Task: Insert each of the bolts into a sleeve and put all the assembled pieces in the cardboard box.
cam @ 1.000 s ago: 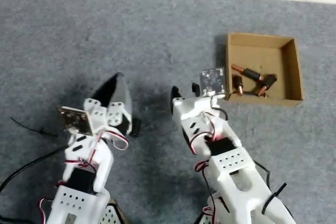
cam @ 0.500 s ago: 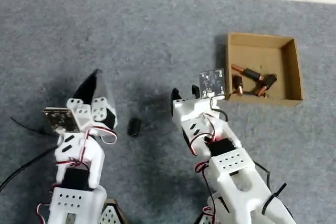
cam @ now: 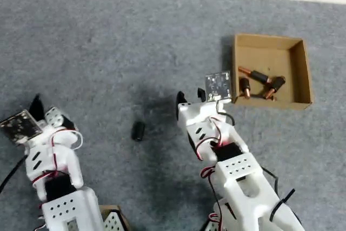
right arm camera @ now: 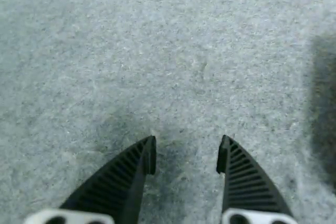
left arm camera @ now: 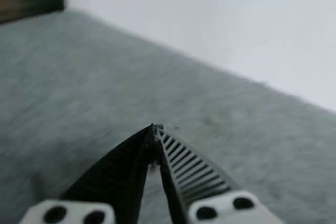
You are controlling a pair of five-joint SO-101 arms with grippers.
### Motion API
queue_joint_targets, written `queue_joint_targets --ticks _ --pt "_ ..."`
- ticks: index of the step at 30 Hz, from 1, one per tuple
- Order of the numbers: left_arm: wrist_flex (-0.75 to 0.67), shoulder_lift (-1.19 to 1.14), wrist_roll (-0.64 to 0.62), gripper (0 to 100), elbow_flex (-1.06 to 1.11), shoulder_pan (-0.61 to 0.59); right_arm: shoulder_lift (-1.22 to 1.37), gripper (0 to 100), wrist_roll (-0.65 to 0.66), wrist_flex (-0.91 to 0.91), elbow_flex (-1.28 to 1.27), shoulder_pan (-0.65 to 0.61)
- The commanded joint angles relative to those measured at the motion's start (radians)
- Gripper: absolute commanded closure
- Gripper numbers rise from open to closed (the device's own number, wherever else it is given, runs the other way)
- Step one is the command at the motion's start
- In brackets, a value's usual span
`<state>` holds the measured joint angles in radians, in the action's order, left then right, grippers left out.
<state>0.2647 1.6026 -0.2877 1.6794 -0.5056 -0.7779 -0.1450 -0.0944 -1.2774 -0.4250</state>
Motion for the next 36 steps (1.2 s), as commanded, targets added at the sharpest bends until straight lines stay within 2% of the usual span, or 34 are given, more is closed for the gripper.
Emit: queue_joint_targets --ticks 1,4,8,11,15,19,23,26,30,32,36 --pt "0.035 0.007 0.011 99 0.022 -0.039 -0.030 82.5 0.006 -0.002 0.005 -0.021" --pt "0.035 0.007 0.011 99 0.024 -0.039 -0.031 82.5 0.006 -0.008 0.007 -0.081" --pt "0.035 0.007 0.014 99 0.024 -0.039 -0.033 82.5 0.005 -0.179 0.024 -0.219" --pt "0.037 0.007 0.014 99 0.024 -0.039 -0.030 82.5 0.005 -0.228 0.090 -0.300" --pt "0.035 0.007 0.014 99 0.024 -0.042 -0.008 82.5 -0.011 -0.225 0.116 -0.308" --pt "0.035 0.007 0.012 99 0.024 -0.038 0.079 82.5 -0.147 -0.214 0.159 -0.308" --pt "0.035 0.007 0.012 99 0.024 -0.038 0.234 82.4 -0.166 -0.217 0.260 -0.311" --pt "0.035 0.007 0.012 99 0.024 -0.038 0.355 82.4 -0.167 -0.219 0.358 -0.354" --pt "0.035 0.007 0.012 99 0.024 -0.038 0.473 82.5 -0.284 -0.275 0.469 -0.461" --pt "0.035 0.007 0.012 99 0.024 -0.038 0.512 82.5 -0.295 -0.311 0.516 -0.496" --pt "0.035 0.007 0.012 99 0.024 -0.038 0.555 82.5 -0.299 -0.344 0.559 -0.510"
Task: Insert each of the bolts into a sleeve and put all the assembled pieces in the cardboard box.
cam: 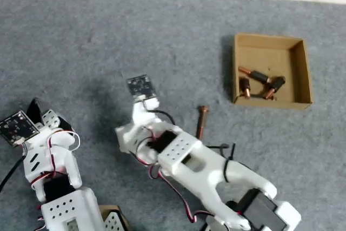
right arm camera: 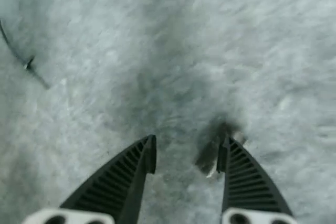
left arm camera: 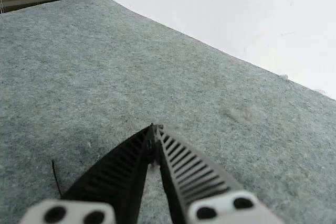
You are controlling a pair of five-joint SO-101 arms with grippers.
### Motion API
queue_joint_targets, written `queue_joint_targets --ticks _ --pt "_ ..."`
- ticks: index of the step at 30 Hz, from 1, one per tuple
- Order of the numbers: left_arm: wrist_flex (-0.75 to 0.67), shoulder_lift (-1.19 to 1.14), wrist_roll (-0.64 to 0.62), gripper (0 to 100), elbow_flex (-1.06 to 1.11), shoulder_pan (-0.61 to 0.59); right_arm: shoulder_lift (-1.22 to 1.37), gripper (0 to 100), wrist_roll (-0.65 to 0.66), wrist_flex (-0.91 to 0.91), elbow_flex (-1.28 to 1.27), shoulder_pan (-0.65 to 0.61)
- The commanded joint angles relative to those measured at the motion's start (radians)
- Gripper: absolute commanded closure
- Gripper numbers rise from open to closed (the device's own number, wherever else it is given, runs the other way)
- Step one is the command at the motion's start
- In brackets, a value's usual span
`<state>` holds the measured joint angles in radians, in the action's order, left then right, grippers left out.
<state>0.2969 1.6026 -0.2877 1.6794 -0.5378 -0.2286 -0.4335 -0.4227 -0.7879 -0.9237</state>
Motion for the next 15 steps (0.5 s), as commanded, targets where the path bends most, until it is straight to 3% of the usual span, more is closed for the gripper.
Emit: queue_joint_targets --ticks 1,15 --pt "0.003 0.007 0.012 99 0.024 -0.005 0.013 82.5 -0.012 -0.016 0.071 -0.012" --pt "0.003 0.007 0.012 99 0.024 -0.005 0.125 82.5 -0.012 -0.016 0.076 -0.005"
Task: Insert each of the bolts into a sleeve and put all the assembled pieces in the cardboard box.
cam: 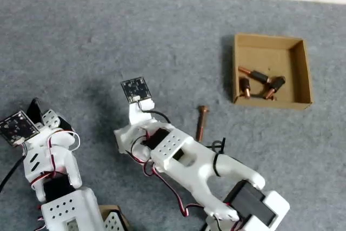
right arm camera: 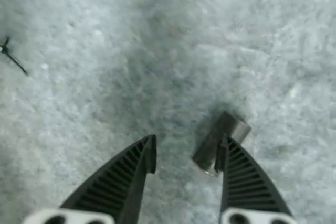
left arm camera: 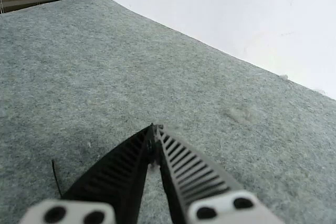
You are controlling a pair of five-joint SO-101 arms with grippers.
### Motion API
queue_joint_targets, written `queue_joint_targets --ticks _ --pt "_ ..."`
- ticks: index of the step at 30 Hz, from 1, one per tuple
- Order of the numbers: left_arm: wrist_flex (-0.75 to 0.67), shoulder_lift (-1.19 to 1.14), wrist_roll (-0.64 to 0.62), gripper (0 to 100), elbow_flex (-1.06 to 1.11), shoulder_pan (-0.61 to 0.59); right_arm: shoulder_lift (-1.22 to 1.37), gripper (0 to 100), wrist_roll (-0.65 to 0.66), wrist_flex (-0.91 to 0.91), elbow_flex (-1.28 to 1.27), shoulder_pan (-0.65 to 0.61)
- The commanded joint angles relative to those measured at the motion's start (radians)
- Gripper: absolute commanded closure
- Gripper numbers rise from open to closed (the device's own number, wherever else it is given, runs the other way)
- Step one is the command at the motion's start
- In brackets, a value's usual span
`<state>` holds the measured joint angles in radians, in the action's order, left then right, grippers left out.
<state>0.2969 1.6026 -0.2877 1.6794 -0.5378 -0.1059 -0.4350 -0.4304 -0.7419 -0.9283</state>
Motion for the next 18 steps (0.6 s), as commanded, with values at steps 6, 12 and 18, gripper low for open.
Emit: queue_joint_targets --ticks 6,12,18 --pt "0.003 0.007 0.014 99 0.024 -0.005 0.004 82.5 -0.011 -0.008 0.024 0.061" --pt "0.003 0.007 0.014 99 0.024 -0.005 0.007 82.5 -0.011 -0.090 0.030 0.131" --pt "0.003 0.007 0.015 99 0.024 -0.005 0.010 82.5 -0.011 -0.125 0.031 0.130"
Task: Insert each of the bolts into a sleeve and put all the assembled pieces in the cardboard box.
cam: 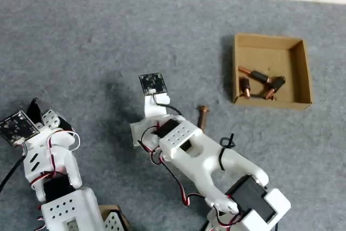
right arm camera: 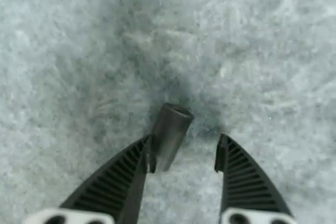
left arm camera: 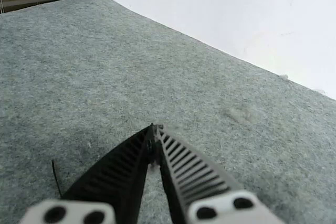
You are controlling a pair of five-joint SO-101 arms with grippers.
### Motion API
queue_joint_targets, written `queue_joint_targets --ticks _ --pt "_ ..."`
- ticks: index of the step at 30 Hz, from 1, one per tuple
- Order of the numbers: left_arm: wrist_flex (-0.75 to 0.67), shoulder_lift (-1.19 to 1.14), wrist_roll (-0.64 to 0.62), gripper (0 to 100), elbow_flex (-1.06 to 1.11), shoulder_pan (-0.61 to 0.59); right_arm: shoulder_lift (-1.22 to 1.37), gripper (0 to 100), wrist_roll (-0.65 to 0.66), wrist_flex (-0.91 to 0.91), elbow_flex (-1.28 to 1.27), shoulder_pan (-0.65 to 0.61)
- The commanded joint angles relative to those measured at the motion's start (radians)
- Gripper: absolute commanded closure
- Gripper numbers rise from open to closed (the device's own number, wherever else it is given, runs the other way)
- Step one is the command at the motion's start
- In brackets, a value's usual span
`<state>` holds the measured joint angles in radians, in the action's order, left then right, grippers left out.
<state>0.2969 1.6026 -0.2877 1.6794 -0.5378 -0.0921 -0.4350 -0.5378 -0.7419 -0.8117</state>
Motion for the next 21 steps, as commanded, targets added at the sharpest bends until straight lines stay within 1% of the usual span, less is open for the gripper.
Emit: queue_joint_targets --ticks 1,10,21 --pt "0.003 0.007 0.015 99 0.024 -0.005 -0.004 82.5 -0.011 -0.018 0.031 0.012" --pt "0.003 0.007 0.015 99 0.024 -0.005 -0.001 82.5 -0.011 0.007 0.050 -0.070" --pt "0.003 0.007 0.015 99 0.024 -0.005 -0.001 82.5 -0.011 0.010 0.054 -0.068"
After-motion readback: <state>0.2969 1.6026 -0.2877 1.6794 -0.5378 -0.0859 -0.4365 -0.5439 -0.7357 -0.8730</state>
